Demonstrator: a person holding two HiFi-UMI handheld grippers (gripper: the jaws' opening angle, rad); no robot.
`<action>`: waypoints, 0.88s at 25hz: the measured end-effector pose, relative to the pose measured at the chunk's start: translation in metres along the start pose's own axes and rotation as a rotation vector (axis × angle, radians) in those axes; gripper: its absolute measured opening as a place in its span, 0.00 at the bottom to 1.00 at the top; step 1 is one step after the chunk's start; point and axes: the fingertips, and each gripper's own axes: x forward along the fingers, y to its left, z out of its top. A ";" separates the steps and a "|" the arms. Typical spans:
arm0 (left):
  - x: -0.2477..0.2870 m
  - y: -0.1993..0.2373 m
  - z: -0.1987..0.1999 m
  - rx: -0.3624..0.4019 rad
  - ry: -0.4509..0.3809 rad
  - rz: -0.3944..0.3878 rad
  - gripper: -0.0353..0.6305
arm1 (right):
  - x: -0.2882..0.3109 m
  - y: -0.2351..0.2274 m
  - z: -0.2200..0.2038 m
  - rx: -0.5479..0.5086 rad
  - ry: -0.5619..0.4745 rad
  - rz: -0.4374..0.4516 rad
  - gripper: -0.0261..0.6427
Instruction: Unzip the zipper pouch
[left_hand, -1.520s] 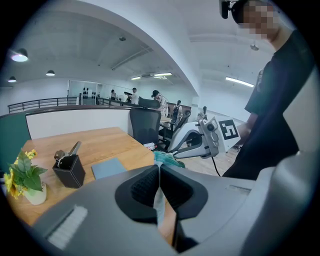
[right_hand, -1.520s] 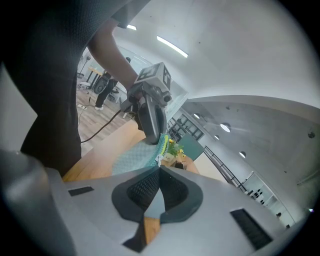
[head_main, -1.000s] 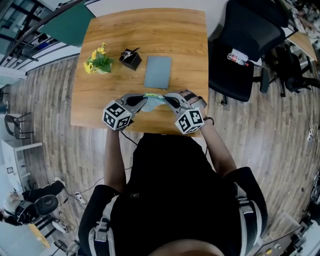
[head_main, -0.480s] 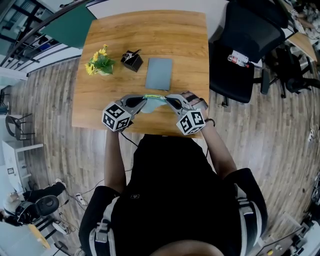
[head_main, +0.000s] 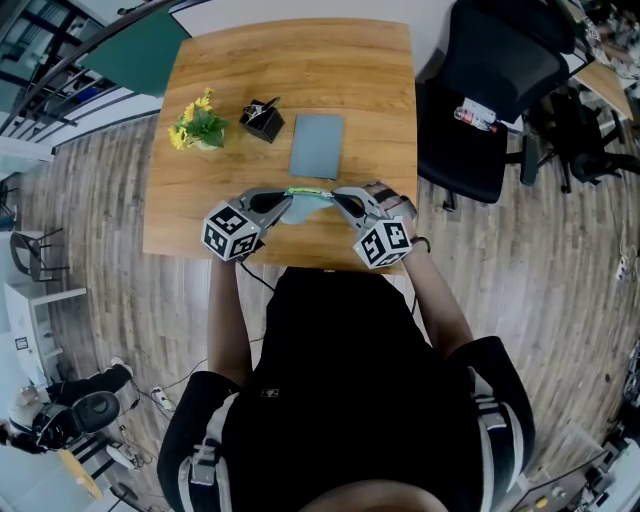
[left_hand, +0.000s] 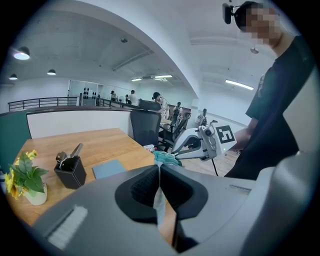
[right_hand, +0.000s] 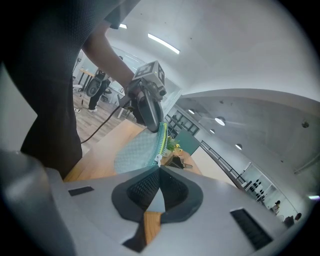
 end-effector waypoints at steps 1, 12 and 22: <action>0.000 0.001 0.001 -0.002 0.000 0.000 0.06 | 0.000 -0.001 -0.001 0.003 0.002 0.000 0.04; 0.000 0.003 -0.001 0.003 0.016 -0.005 0.06 | -0.002 -0.001 -0.009 0.015 0.019 -0.006 0.04; 0.001 0.002 -0.004 -0.006 0.020 -0.018 0.06 | -0.002 0.001 -0.011 0.009 0.016 0.001 0.04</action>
